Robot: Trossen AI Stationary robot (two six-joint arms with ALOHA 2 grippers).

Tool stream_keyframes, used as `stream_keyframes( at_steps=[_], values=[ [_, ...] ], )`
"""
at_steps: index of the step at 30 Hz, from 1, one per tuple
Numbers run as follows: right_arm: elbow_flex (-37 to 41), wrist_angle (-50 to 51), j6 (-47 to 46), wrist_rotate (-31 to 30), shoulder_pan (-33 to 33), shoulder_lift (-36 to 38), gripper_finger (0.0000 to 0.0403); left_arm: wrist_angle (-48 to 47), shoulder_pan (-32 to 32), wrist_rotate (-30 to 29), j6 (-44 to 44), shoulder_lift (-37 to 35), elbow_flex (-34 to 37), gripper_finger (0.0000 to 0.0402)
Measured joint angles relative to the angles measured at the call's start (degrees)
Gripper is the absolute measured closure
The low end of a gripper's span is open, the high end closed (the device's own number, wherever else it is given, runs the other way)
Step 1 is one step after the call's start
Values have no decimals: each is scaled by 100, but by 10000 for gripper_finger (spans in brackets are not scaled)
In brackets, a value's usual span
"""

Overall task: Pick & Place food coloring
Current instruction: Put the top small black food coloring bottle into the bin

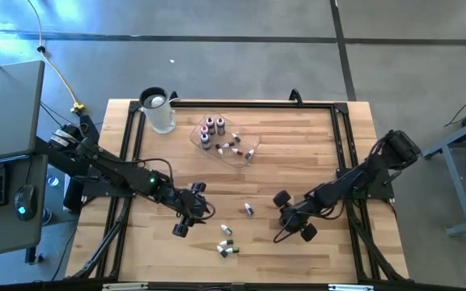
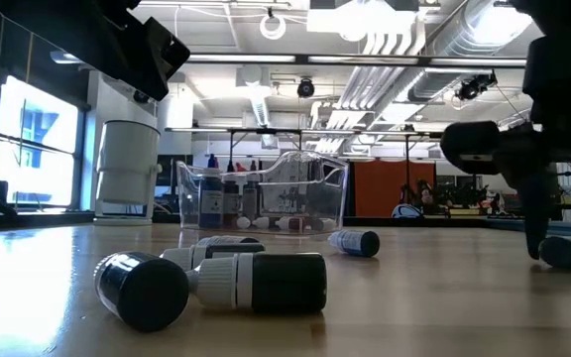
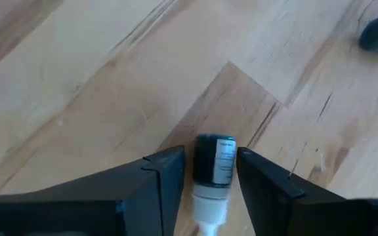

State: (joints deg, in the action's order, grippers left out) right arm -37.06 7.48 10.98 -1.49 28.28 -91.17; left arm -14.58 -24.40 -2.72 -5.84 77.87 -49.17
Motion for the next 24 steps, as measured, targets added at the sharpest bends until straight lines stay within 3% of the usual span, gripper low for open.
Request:
stream_keyframes(
  at_steps=[9, 13, 16, 20, 22, 24],
  values=[
    [485, -662, -483, 78, 7, 1, 333, 14, 0, 2, -40, 2, 0, 227],
    [269, -1173, -967, -163, -24, -34, 337, 30, 0, 4, -40, 2, 0, 227],
    [-119, -1628, -591, -1193, -113, 51, 322, 64, 2, -3, -26, 2, 0, 227],
    [-668, -2468, 992, -3430, -375, 78, 310, 192, 2, -260, 88, 3, 0, 227],
    [-939, -3025, 1597, -4050, -722, 63, 313, 158, 2, -384, 106, 4, 0, 228],
    [-1198, -3533, 1723, -4229, -1217, 85, 319, 163, 4, -428, 108, 4, 0, 228]
  ],
)
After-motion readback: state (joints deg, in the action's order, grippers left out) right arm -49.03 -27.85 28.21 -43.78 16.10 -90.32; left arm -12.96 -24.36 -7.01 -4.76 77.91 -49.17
